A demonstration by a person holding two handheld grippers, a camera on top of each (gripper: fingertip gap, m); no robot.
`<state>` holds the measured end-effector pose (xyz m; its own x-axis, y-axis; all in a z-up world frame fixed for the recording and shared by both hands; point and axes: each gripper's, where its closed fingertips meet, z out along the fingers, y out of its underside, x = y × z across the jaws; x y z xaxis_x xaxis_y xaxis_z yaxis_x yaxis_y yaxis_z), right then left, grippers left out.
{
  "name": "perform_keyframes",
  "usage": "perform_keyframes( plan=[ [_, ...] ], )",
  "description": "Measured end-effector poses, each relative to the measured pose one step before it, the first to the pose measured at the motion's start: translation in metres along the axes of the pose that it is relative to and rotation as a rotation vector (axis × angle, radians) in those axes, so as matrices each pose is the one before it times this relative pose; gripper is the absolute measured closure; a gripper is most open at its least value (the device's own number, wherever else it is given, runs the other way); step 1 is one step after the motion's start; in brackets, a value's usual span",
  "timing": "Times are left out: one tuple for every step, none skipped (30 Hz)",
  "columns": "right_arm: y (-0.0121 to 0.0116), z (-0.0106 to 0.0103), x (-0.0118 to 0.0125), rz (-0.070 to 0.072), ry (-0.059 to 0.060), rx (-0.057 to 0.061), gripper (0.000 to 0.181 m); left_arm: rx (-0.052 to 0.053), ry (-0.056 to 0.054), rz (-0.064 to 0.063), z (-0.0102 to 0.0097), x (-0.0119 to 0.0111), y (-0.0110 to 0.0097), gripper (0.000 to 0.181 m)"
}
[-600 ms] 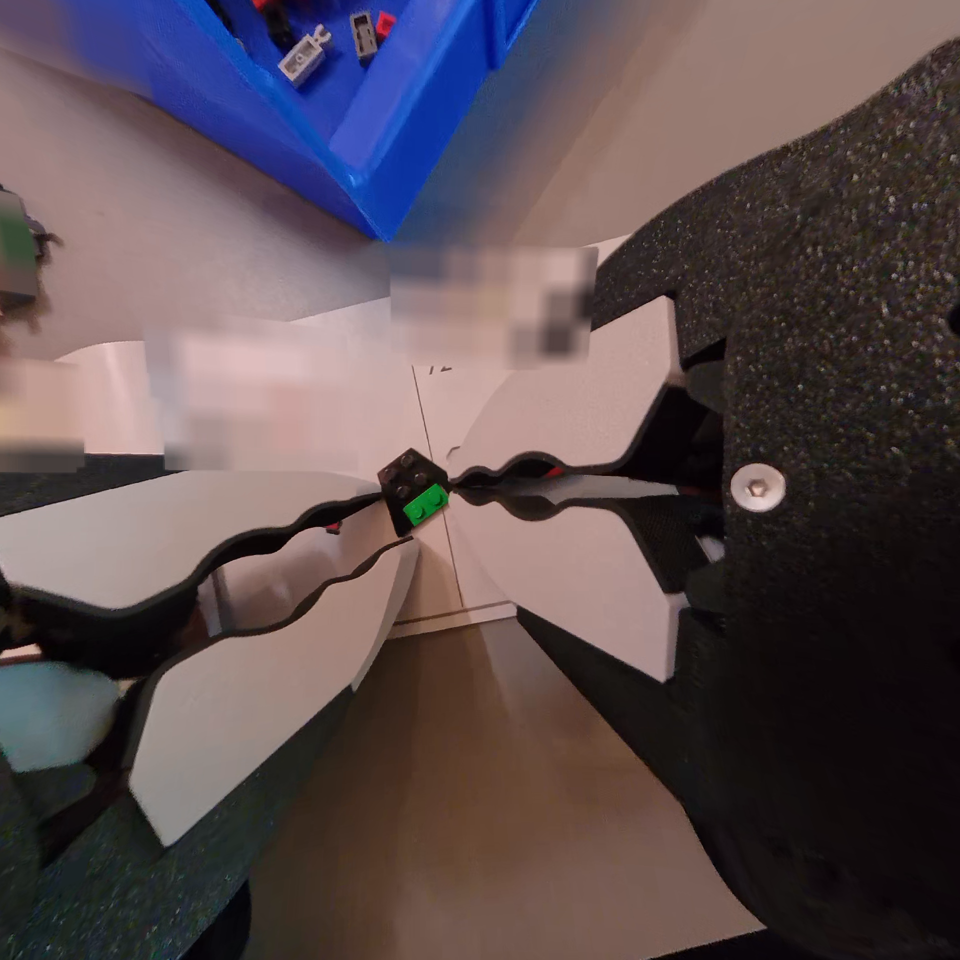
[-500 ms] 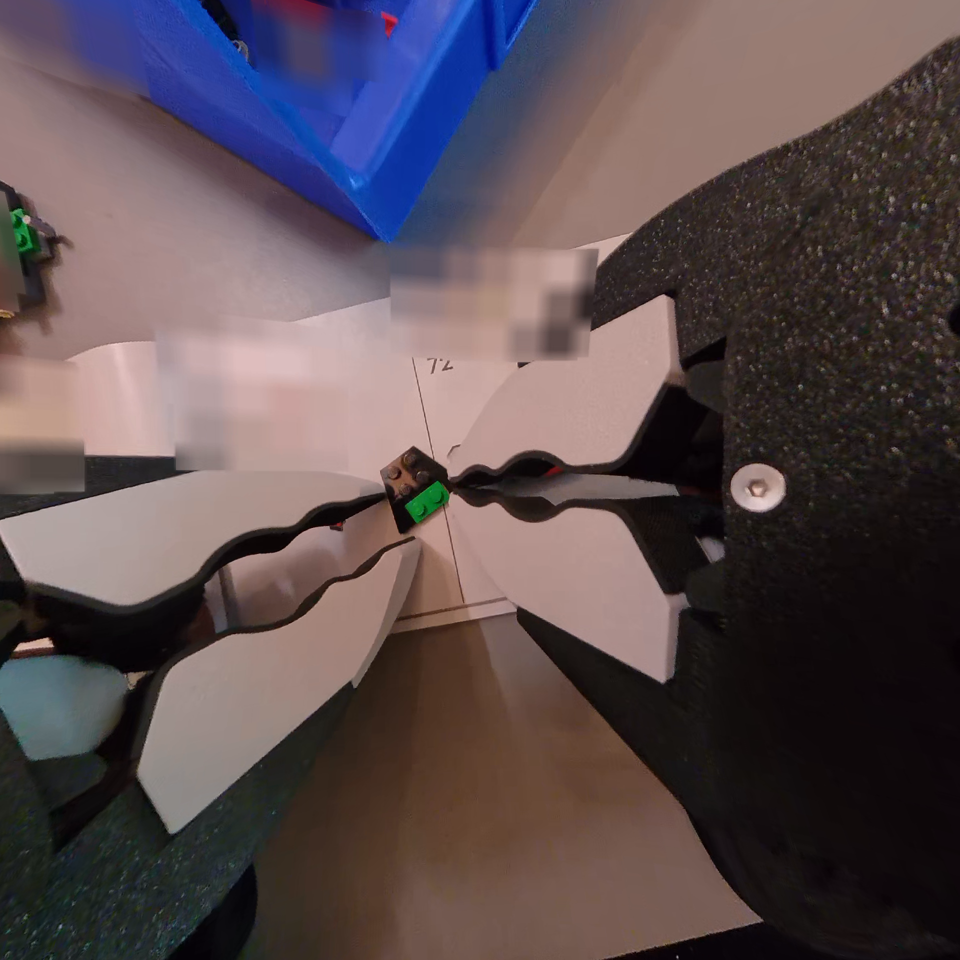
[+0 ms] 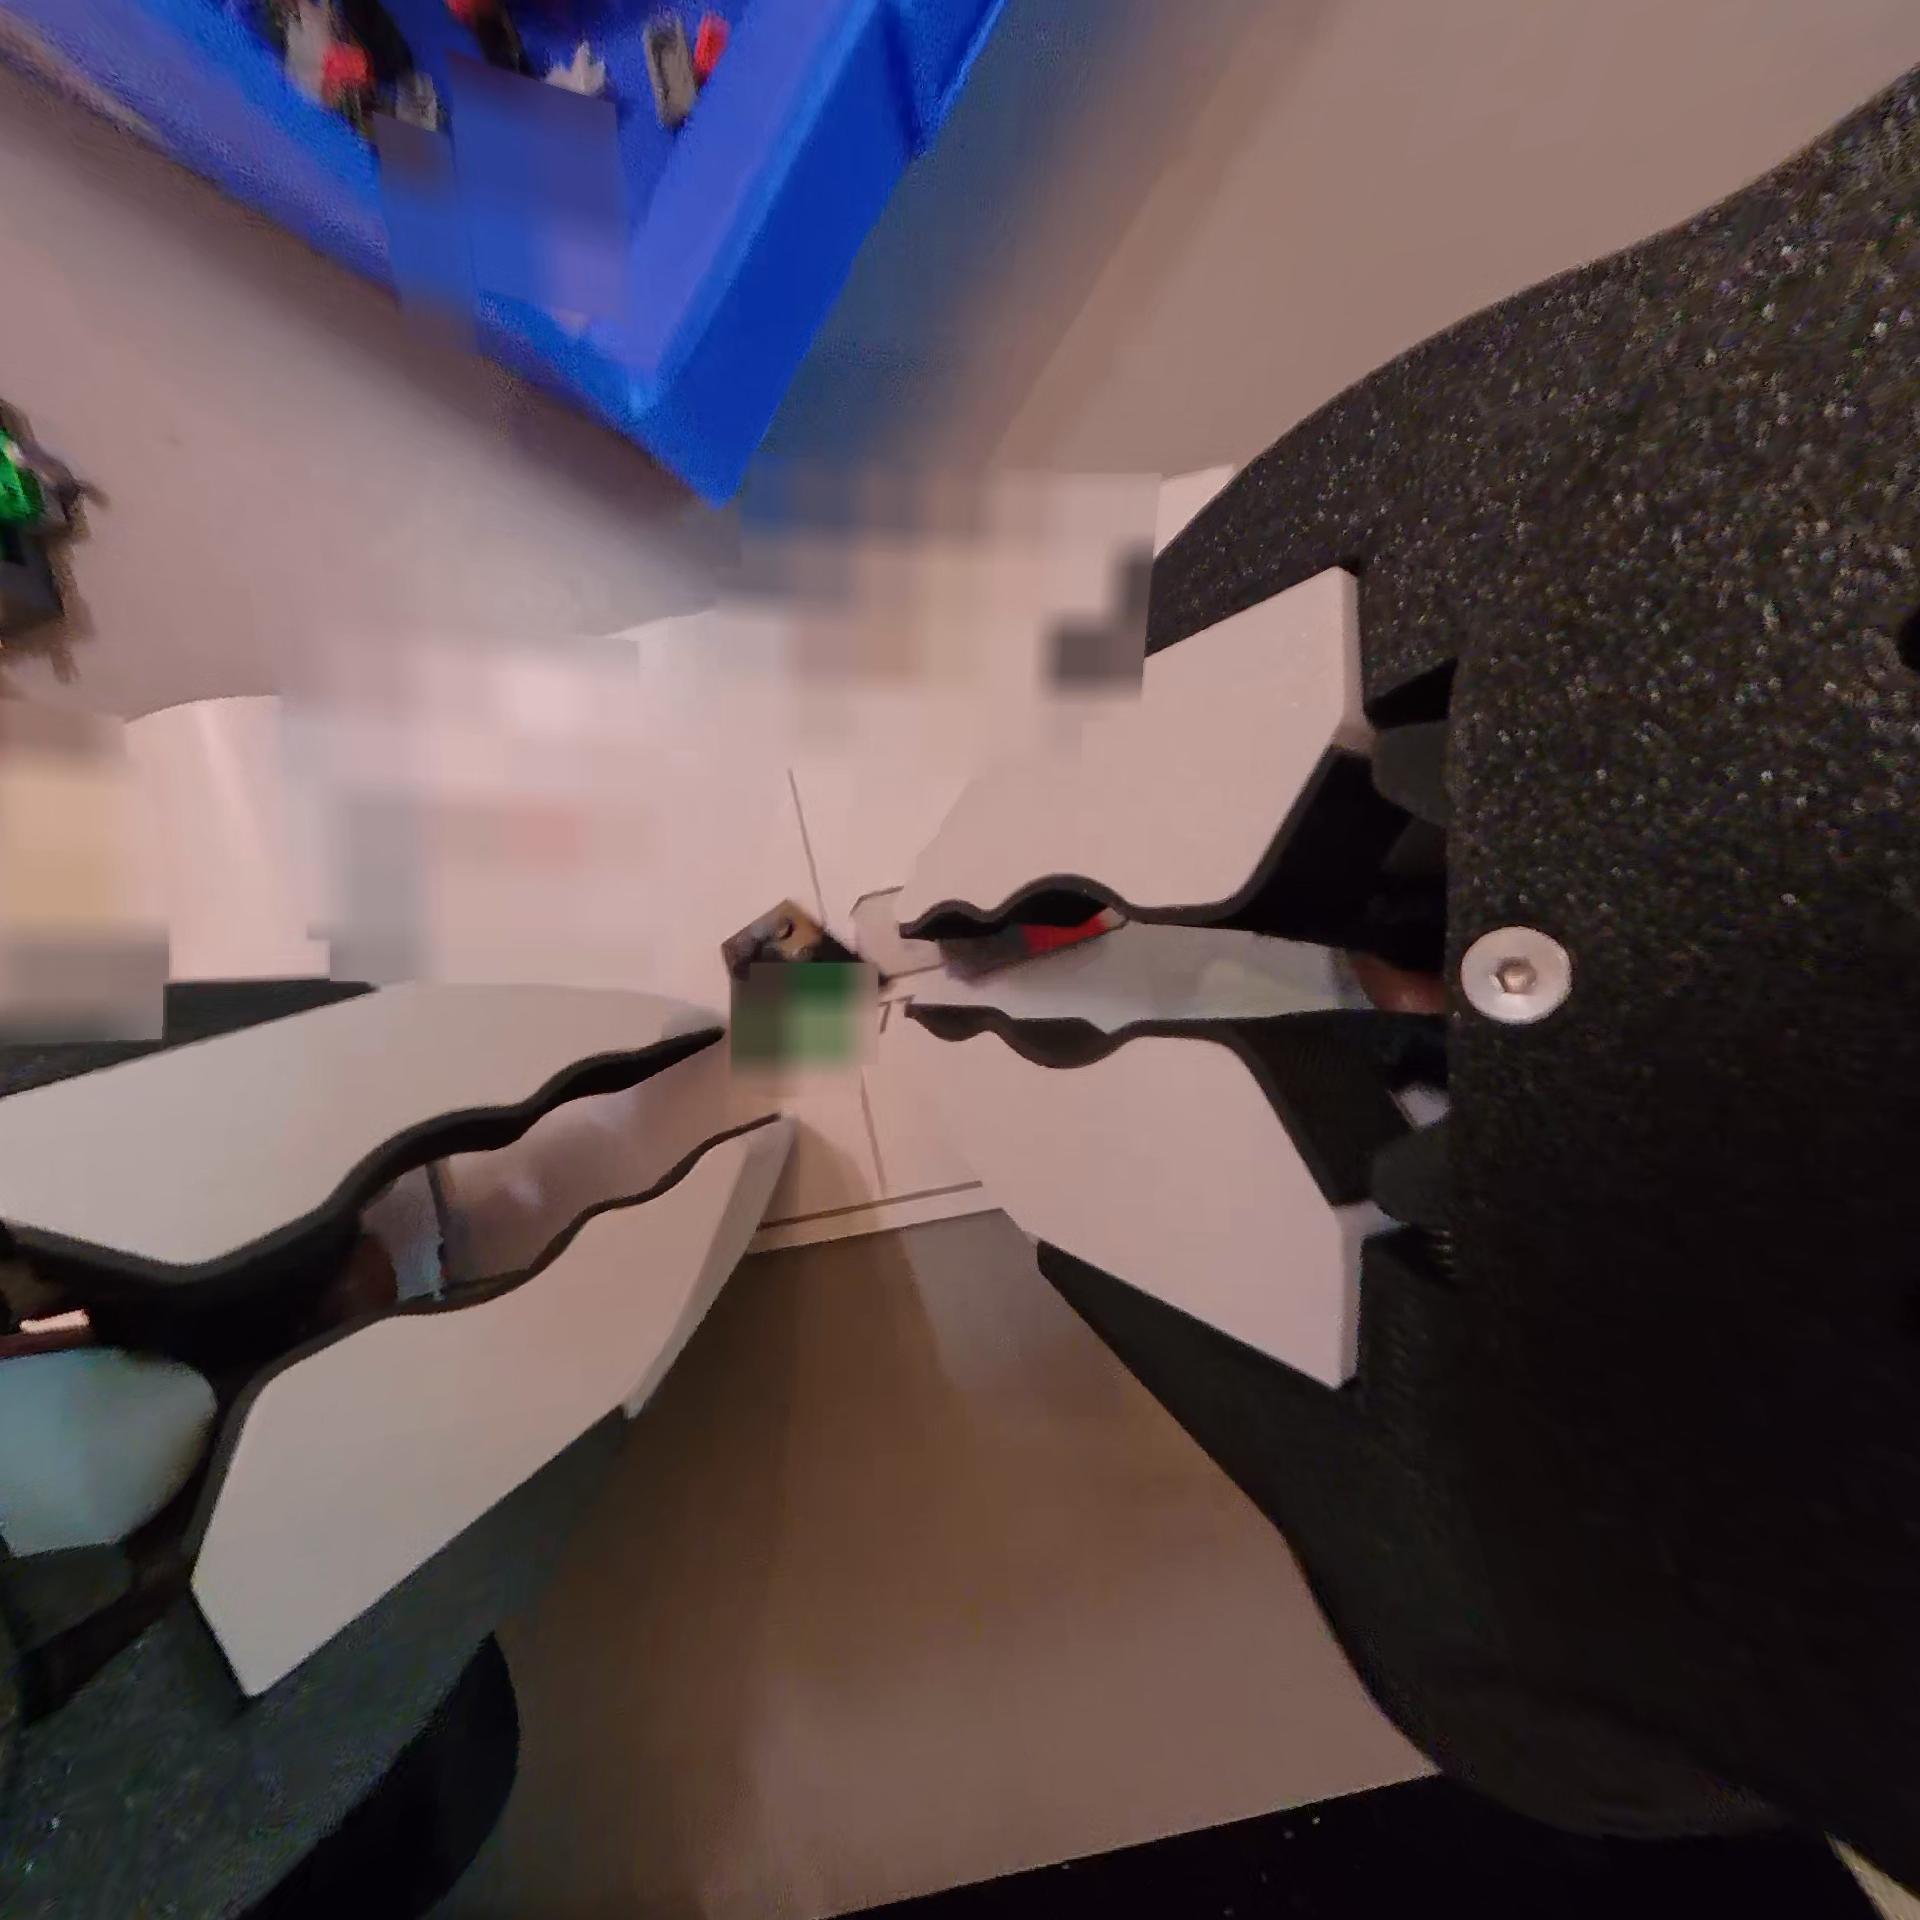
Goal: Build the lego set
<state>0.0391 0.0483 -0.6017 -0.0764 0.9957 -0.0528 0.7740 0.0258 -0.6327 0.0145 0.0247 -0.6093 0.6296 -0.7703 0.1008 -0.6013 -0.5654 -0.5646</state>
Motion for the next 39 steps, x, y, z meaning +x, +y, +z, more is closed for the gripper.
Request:
perform_keyframes(
  plan=[
    [0.00029,-0.01057,0.00563,-0.0058,0.028,0.0088,0.168,0.0046,-0.0054,-0.0024,-0.00234,-0.00049,0.00026,0.164],
    [0.001,-0.0138,0.00815,0.002,0.0357,0.0105,0.166,0.0109,-0.0098,-0.0041,-0.00332,-0.00084,-0.00045,0.164],
    [0.00252,-0.01549,0.00894,0.0121,0.0323,0.0078,0.163,0.0142,-0.0097,-0.0042,-0.00432,-0.0007,-0.00057,0.165],
    [0.0043,-0.01536,0.00886,0.0202,0.0275,0.0034,0.158,0.0168,-0.0098,-0.0041,-0.0047,-0.00079,-0.00059,0.165],
    [0.00683,-0.01311,0.00806,0.0216,0.0229,-0.0082,0.155,0.0161,-0.0087,-0.0054,-0.00436,-0.00087,-0.00018,0.166],
    [0.00996,-0.00935,0.00627,0.0165,0.0137,-0.0258,0.152,0.0134,-0.0056,-0.006,-0.004,-0.00075,0.00029,0.166],
    [0.01063,-0.00522,0.00294,0.0095,-0.0005,-0.0315,0.151,0.0125,-0.0037,-0.0058,-0.00315,-0.00071,0.00027,0.166],
    [0.00934,-0.00133,0.00045,0.0046,-0.0067,-0.0291,0.151,0.011,-0.0036,-0.0058,-0.00228,-0.00068,0.00031,0.166],
    [0.00818,0.00122,-0.00169,-0.001,-0.0119,-0.0299,0.151,0.0077,-0.0027,-0.0034,-0.00147,-0.00062,0.00056,0.167],
    [0.00757,0.00218,-0.00129,-0.0033,-0.0035,-0.0303,0.151,0.0051,-0.0038,-0.0015,-0.00085,-0.00083,0.00102,0.167],
    [0.00744,0.00287,0.00001,-0.0009,0.005,-0.0305,0.152,0.0058,-0.0075,-0.0034,-0.00044,-0.00143,0.00077,0.167],
    [0.00606,0.00358,-0.00012,0.003,0.0018,-0.0229,0.153,0.0088,-0.0081,-0.0062,-0.00052,-0.00151,0.00022,0.167],
    [0.00404,0.00439,-0.00083,0.0045,-0.0049,-0.0128,0.153,0.0106,-0.0054,-0.0083,-0.00057,-0.00093,-0.00028,0.168],
    [0.00203,0.00458,-0.00062,0.0063,-0.0051,-0.0064,0.154,0.0112,-0.001,-0.0069,-0.00077,-0.00017,-0.00039,0.168],
    [0.00084,0.00429,0.00049,0.011,0.0007,-0.0035,0.154,0.0104,0.0018,-0.0037,-0.00077,0.00031,-0.00034,0.168],
    [0.00032,0.00339,0.00073,0.0221,0.0013,-0.0062,0.155,0.0063,0.0003,-0.0032,-0.0008,0.00007,0.00004,0.169],
    [0.00033,0.00229,0.00138,0.0319,0.0052,-0.0108,0.155,0.0015,-0.0048,-0.0027,-0.00084,-0.00071,0.00047,0.169],
    [0.00031,0.001,0.00174,0.0389,0.0119,-0.0114,0.155,0.0,-0.0086,-0.0009,-0.00102,-0.00141,0.00087,0.169],
    [0.00025,-0.0002,0.00132,0.0429,0.0141,-0.0083,0.155,0.0018,-0.0094,-0.0018,-0.00116,-0.00146,0.00078,0.169],
    [-0.0004,-0.00099,0.00019,0.0448,0.0131,0.0015,0.154,0.0049,-0.0077,-0.0044,-0.00109,-0.00143,0.0005,0.169],
    [-0.00041,-0.00116,0.00118,0.0495,0.0234,0.0077,0.155,0.0077,-0.0055,-0.0068,-0.0009,-0.00128,0.00011,0.169],
    [0.00045,-0.00069,0.00067,0.0485,0.0222,0.0051,0.157,0.0079,-0.0044,-0.0073,-0.0006,-0.00104,0.00006,0.169],
    [0.00097,0.00008,-0.00036,0.0467,0.0174,0.0055,0.157,0.0057,-0.0029,-0.0055,-0.00027,-0.00086,0.00041,0.169],
    [0.00047,0.00071,-0.00131,0.0466,0.0132,0.0102,0.159,0.003,-0.0017,-0.0031,-0.00006,-0.00058,0.00039,0.169],
    [0.00012,0.00152,-0.0012,0.039,0.018,0.0114,0.16,0.0014,-0.0005,-0.0002,0.00019,-0.00032,0.00041,0.169],
    [0.00136,0.00206,-0.00066,0.0233,0.0232,0.0037,0.159,0.0001,-0.0005,0.0011,0.00024,-0.00025,0.00031,0.169],
    [-0.00104,0.00073,0.0005,0.0118,0.0301,0.0188,0.159,-0.0004,0.0002,0.0013,0.00011,-0.00023,0.00018,0.169],
    [-0.0001,0.0008,0.00027,0.0119,0.021,0.0073,0.158,0.0003,0.0017,0.0019,0.00012,0.00009,-0.00013,0.169],
    [-0.00073,0.00052,0.00132,0.0054,0.0239,0.0078,0.159,0.0016,0.002,0.0022,0.00004,0.00011,-0.00028,0.17],
    [-0.0008,0.00064,0.0012,-0.0051,0.0204,0.0048,0.163,0.0023,0.0023,0.0022,0.00007,0.00024,-0.00048,0.17],
    [-0.00104,0.00042,-0.00142,-0.01,0.0006,0.0041,0.165,0.0022,0.003,0.0024,0.00007,0.00045,-0.00046,0.17],
    [-0.00052,0.00012,-0.00038,-0.016,0.0053,-0.0027,0.165,0.0016,0.0031,0.0022,0.00013,0.00048,-0.00048,0.169],
    [-0.00016,0.00001,-0.00008,-0.0197,0.0034,-0.005,0.165,0.0019,0.0031,0.0025,0.00017,0.00066,-0.00038,0.169],
    [-0.00033,0.0,-0.00012,-0.0197,-0.002,-0.0037,0.165,0.003,0.0031,0.0031,0.00009,0.00091,-0.00047,0.169],
    [-0.00041,0.00016,-0.00013,-0.0245,-0.0061,-0.0012,0.165,0.0037,0.0039,0.0043,0.00006,0.00111,-0.00033,0.169],
    [-0.00055,0.00009,-0.00021,-0.0313,-0.0083,0.0011,0.165,0.0045,0.0033,0.0044,-0.00003,0.0011,-0.0003,0.169],
    [-0.0005,0.00015,-0.00017,-0.0366,-0.01,0.0034,0.166,0.0042,0.0021,0.0023,-0.00015,0.00072,-0.00007,0.169],
    [-0.00045,0.00005,-0.00028,-0.035,-0.0142,0.0038,0.166,0.0036,0.0026,0.0005,-0.00018,0.00071,0.00011,0.169],
    [0.00007,-0.00018,-0.0002,-0.0337,-0.0178,-0.0023,0.166,0.0035,0.0042,0.0002,-0.00018,0.00071,0.00023,0.169]
  ],
)
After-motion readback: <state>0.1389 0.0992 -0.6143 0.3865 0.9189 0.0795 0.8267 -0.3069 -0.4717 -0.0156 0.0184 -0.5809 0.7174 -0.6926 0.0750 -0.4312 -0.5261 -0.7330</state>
